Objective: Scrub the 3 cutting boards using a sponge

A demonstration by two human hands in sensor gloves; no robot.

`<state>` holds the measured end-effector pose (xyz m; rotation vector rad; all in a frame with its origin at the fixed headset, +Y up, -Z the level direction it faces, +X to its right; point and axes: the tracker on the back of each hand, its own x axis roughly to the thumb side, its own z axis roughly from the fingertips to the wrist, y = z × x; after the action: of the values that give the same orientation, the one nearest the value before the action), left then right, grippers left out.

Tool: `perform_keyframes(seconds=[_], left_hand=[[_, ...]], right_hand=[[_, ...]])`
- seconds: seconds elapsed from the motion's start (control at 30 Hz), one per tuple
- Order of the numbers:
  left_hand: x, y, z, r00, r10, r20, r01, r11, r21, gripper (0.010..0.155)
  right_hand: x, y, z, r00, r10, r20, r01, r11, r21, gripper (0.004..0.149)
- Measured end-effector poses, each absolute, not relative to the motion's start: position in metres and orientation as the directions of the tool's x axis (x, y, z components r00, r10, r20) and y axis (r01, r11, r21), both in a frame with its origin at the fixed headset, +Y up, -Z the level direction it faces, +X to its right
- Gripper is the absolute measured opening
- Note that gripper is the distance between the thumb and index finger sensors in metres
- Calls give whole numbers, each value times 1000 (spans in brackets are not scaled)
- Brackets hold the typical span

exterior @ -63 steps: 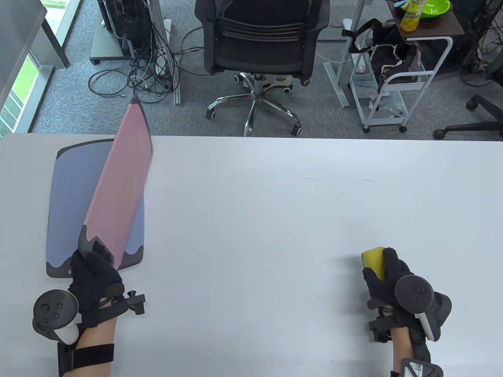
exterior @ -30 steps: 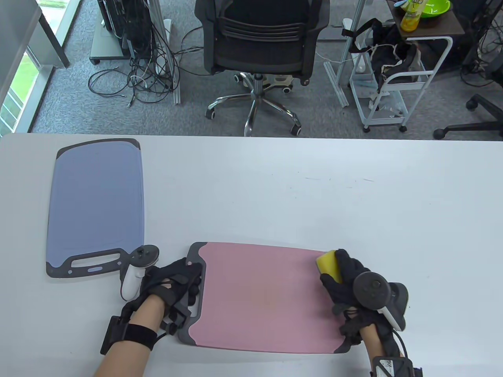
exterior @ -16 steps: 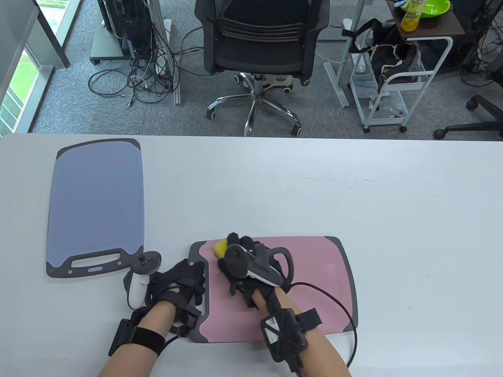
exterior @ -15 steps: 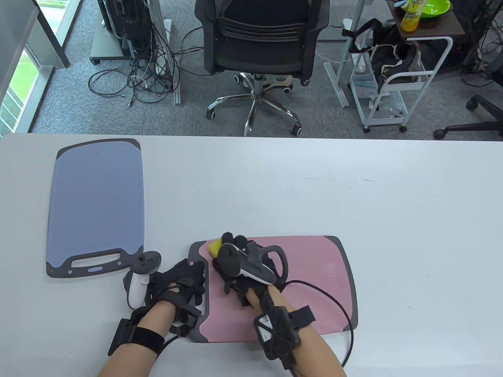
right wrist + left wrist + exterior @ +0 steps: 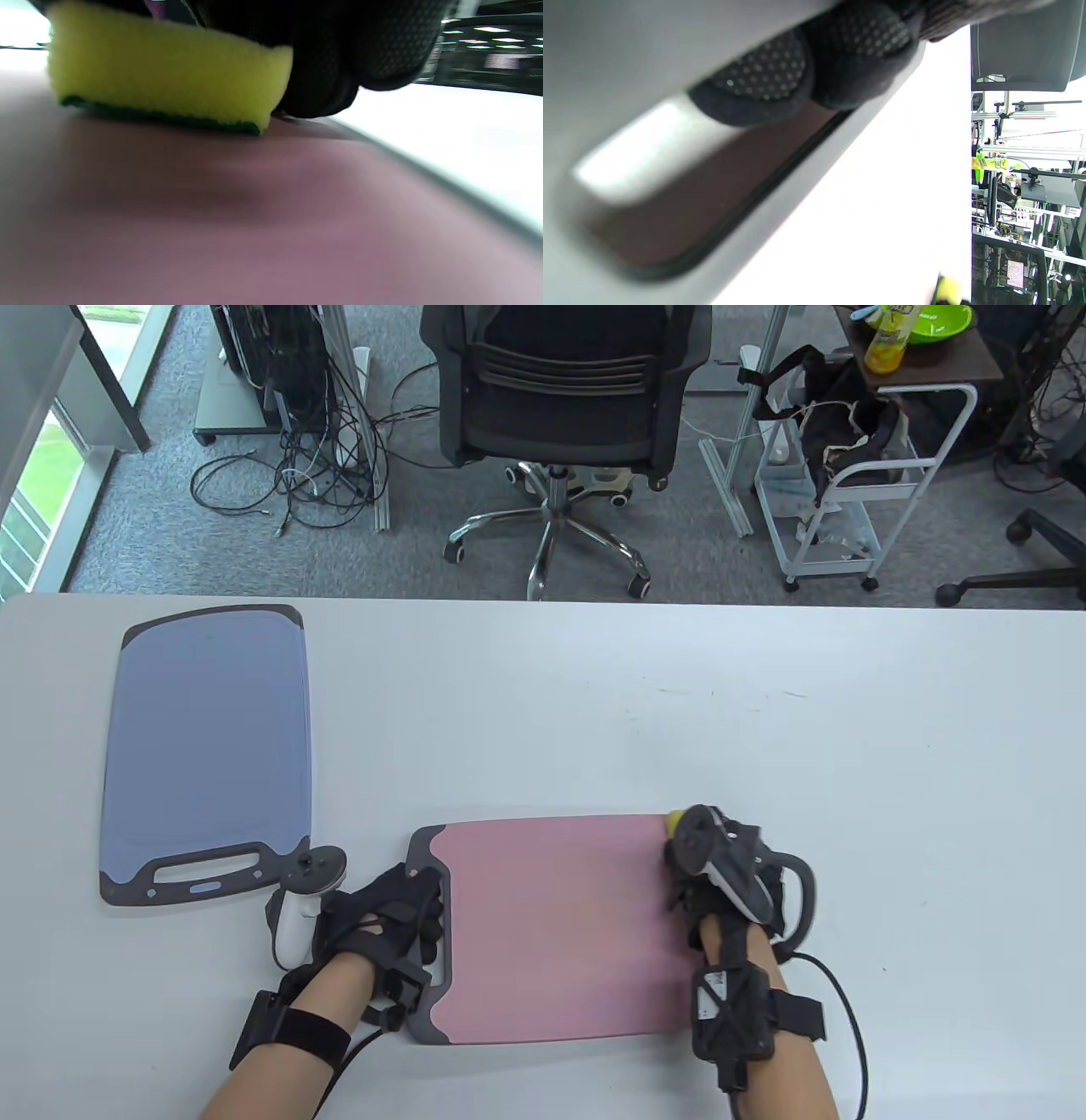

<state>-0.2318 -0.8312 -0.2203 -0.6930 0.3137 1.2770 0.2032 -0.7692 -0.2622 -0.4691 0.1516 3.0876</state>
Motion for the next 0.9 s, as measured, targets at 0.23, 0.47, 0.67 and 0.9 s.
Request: perform_keyframes(seconds=[0.23, 0.47, 0.67, 0.9], left_hand=[[-231, -831, -221, 288, 766, -575, -945, 129, -301, 52], [-232, -831, -223, 283, 761, -584, -944, 112, -312, 52], [-232, -831, -224, 289, 761, -582, -941, 114, -318, 52], [-232, -831, -226, 301, 761, -575, -937, 123, -327, 53]], right_hand=[[136, -761, -257, -995, 88, -46, -91, -993, 74, 69], [-30, -752, -213, -880, 54, 472, -37, -998, 46, 69], [22, -752, -225, -960, -35, 279, 47, -998, 36, 68], [226, -768, -230, -928, -30, -372, -13, -994, 112, 68]])
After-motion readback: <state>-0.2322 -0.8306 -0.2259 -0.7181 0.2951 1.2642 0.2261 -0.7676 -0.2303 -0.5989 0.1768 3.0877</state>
